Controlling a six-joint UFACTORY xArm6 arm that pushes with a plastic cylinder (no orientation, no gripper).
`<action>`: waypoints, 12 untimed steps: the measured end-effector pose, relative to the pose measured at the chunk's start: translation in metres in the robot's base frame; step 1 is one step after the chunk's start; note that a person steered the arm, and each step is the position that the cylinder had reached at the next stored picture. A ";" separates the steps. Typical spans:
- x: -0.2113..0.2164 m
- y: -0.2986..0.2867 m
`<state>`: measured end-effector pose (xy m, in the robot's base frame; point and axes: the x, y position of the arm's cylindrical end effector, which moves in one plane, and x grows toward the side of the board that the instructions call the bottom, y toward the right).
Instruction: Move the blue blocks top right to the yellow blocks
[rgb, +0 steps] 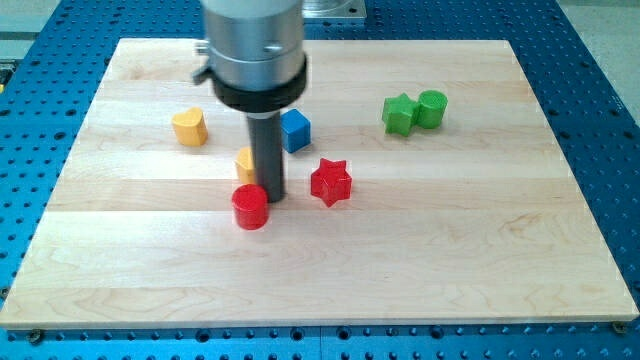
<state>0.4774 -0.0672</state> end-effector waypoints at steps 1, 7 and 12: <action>-0.046 -0.012; -0.031 0.029; -0.116 -0.016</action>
<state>0.3610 -0.0830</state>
